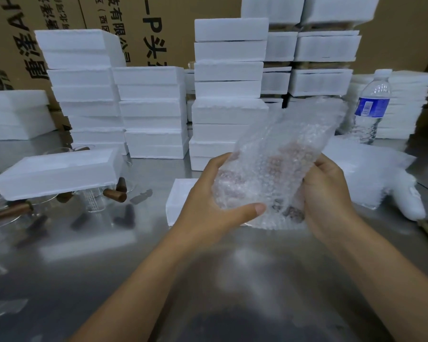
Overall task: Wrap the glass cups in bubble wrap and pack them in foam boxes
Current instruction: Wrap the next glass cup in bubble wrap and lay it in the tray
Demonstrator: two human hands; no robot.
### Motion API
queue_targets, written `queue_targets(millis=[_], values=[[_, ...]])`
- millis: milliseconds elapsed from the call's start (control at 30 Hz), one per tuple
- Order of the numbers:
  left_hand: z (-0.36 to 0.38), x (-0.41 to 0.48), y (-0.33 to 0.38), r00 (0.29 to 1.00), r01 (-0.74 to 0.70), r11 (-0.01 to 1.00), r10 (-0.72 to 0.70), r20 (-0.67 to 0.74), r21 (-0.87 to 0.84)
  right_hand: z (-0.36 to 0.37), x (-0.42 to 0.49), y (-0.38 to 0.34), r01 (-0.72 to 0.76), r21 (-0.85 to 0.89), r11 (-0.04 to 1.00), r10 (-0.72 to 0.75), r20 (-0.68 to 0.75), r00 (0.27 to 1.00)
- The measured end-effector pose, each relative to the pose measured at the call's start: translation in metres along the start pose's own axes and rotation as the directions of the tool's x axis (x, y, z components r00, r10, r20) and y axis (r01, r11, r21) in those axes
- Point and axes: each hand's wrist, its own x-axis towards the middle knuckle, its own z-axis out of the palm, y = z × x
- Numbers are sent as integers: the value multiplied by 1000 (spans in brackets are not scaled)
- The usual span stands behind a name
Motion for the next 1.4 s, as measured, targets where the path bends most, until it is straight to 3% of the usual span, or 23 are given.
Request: queue_targets(millis=[233,367,600,733,833,1000,1100,1233,1400], values=[[-2,3,0,991,111,969,-124,-47,-221,3,3,-1,-96,87,992,100,-41,994],[0,4,-1,977,186,915,-211,-31,-357,6,0,1,-73,76,994,73,-9,997],[-3,10,-4,960,106,837,-227,-165,-537,6,-2,2,-75,-32,997,77,40,996],[-5,10,-6,964,57,866,-176,-197,-498,10,-5,9,-96,-173,980,105,44,994],[-5,9,-6,971,36,925,-122,-207,-379,10,-5,12,-43,-222,974,44,1,999],[-7,4,-1,983,-25,997,37,-182,71,8,-3,14,6,-194,981,-26,-101,995],[-11,4,2,977,-99,975,134,-164,201,8,-3,14,22,-165,986,-40,-103,994],[-11,4,2,976,-156,969,180,-118,194,9,-4,13,35,-149,988,-45,-65,997],[-1,2,-1,994,-70,997,72,-78,30,11,-8,14,24,-133,991,-25,-5,1000]])
